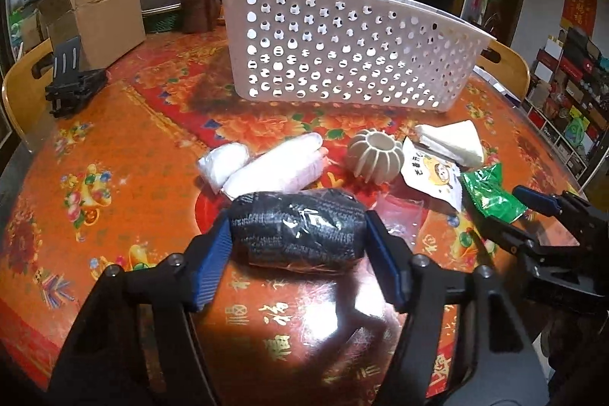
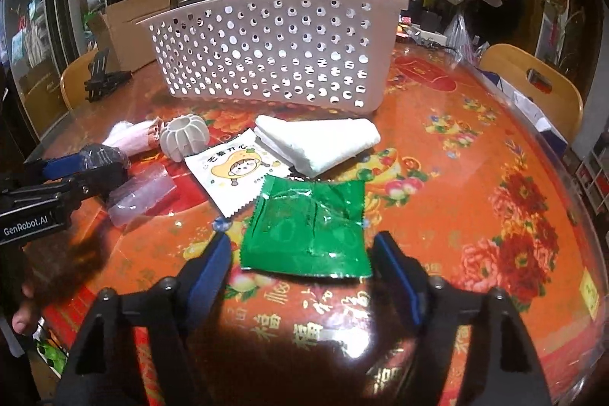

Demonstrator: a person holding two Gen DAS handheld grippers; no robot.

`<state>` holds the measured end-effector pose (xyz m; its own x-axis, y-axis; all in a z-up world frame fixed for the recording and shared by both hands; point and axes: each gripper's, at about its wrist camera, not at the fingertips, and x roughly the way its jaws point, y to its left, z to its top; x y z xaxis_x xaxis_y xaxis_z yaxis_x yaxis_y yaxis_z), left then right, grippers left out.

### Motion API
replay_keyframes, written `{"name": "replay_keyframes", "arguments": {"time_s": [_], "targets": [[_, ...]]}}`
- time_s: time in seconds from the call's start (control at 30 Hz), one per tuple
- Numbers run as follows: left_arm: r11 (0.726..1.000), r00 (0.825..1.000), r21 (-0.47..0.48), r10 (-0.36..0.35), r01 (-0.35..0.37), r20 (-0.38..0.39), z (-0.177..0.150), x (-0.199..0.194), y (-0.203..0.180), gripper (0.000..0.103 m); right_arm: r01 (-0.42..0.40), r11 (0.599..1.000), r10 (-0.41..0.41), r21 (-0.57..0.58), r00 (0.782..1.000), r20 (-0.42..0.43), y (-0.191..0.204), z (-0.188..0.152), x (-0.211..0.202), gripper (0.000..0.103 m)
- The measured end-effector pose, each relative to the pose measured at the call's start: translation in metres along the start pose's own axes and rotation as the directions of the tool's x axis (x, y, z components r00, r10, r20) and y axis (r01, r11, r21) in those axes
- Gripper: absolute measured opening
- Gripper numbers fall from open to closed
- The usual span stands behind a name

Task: Organize soft objects
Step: 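Grasp the black mesh bundle with the left tool while the right tool grasps the green packet, then carry the black bundle with the left tool while the right tool carries the green packet into the basket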

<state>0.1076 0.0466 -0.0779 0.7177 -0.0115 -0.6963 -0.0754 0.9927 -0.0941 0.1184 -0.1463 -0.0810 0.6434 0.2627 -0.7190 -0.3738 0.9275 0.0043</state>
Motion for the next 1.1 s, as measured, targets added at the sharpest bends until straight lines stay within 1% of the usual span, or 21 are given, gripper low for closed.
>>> {"name": "replay_keyframes", "arguments": {"time_s": [0.07,0.17,0.2,0.43,0.6,0.87,1.1], "targets": [[1.000,1.000,-0.007,-0.003,0.004,0.007,-0.001,-0.001,0.002,0.062,0.008,1.000,-0.008,-0.010,1.000,0.002,0.001,0.000,0.000,0.067],[0.999,1.000,-0.031,-0.012,0.013,0.020,-0.002,-0.005,0.007,0.062,0.004,1.000,-0.004,-0.013,1.000,0.010,0.000,-0.001,-0.001,0.056],[0.999,1.000,-0.038,-0.014,0.015,0.024,-0.002,-0.006,0.009,0.062,0.003,1.000,-0.003,-0.011,1.000,0.010,-0.001,-0.001,-0.002,0.055],[0.999,0.997,-0.042,-0.020,0.023,0.072,-0.002,-0.024,0.013,0.062,-0.028,1.000,0.028,0.007,0.999,0.017,-0.006,-0.002,-0.005,0.053],[0.999,0.996,-0.047,-0.020,0.024,0.089,-0.001,-0.033,0.014,0.062,-0.048,0.999,0.047,0.021,0.998,0.036,-0.007,-0.003,-0.013,0.053],[0.998,0.994,-0.050,-0.019,0.024,0.111,0.003,-0.044,0.013,0.062,-0.045,0.999,0.043,0.024,0.995,0.085,-0.009,0.001,-0.033,0.053],[0.999,0.991,-0.035,-0.019,0.024,0.133,0.020,-0.056,0.006,0.062,-0.046,0.999,0.045,0.006,0.989,0.140,-0.011,0.019,-0.053,0.052]]}}
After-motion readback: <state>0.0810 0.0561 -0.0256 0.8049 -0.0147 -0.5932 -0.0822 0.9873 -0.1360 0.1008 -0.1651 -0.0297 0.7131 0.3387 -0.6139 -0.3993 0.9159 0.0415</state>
